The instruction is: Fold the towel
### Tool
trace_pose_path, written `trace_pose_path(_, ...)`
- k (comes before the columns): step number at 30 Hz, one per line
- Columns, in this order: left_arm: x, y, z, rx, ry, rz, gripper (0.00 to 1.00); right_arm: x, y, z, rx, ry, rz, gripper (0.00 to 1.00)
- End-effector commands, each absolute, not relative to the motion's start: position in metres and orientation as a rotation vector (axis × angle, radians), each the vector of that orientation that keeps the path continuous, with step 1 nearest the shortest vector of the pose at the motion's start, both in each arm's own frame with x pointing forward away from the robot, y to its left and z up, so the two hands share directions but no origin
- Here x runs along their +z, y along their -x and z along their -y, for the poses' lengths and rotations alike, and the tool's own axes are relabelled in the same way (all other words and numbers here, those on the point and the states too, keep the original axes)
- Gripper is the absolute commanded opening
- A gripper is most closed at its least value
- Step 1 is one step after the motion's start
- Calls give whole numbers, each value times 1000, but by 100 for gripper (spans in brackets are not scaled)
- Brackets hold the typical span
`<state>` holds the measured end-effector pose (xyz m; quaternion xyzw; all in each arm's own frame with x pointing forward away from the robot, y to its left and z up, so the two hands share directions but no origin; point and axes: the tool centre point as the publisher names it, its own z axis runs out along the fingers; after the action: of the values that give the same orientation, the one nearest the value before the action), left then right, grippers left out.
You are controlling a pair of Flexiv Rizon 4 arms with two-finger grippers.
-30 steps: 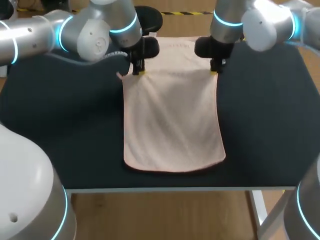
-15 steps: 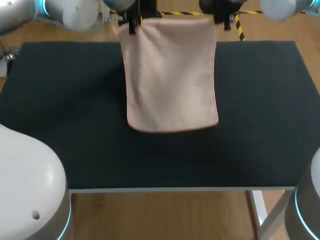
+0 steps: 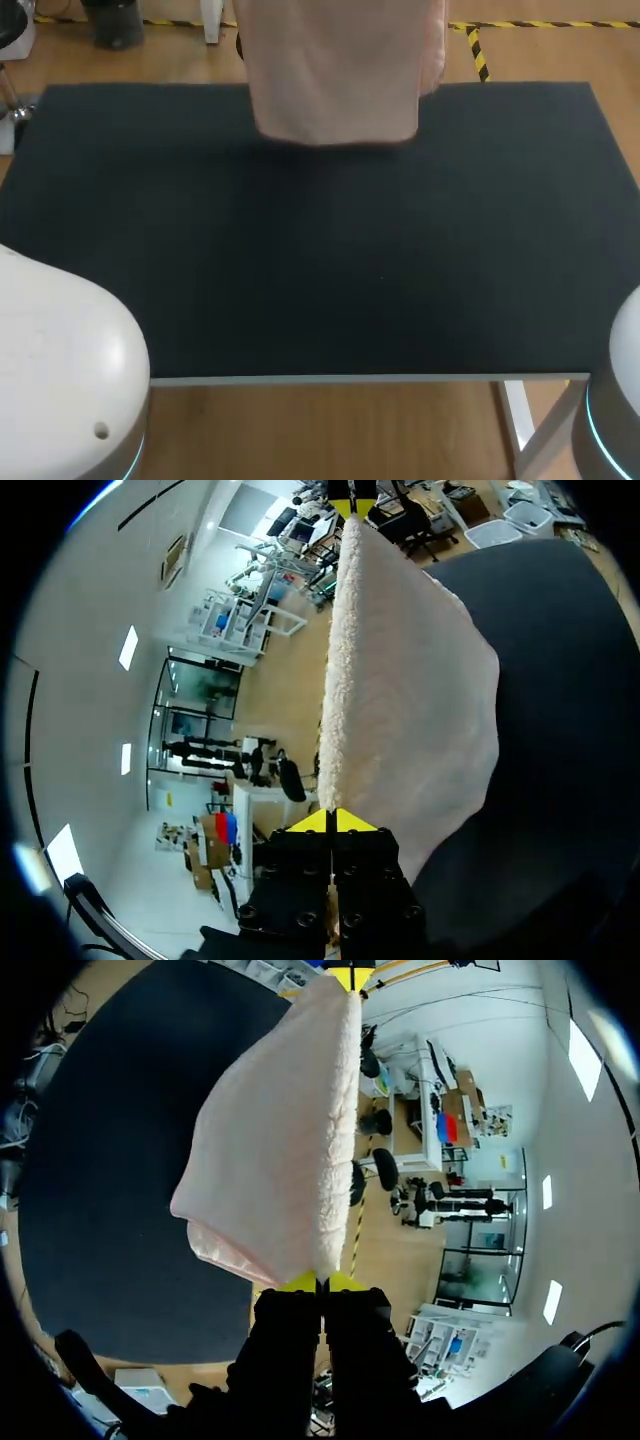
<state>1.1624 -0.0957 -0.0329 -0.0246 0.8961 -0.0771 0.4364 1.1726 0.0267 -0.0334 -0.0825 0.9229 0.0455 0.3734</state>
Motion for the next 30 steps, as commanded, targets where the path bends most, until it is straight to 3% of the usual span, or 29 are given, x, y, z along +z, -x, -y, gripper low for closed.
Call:
trace_pose_path(1,-17,-1165,96,-146,80,-2201,0,-29,-1193,-30,127,220,-2358,0)
trace_pose_path(7,-36,-1144,100,-128,45,-2236,0,-48,-1182,-38,167,265,-2371,0)
trace_pose_path(19,-90,-1032,92,-122,107,-2403,0,-131,-1089,-47,215,409,-2588,0)
trace_pose_path(30,-117,-956,89,-173,67,-2518,0,-131,-1022,-29,200,368,-2628,0)
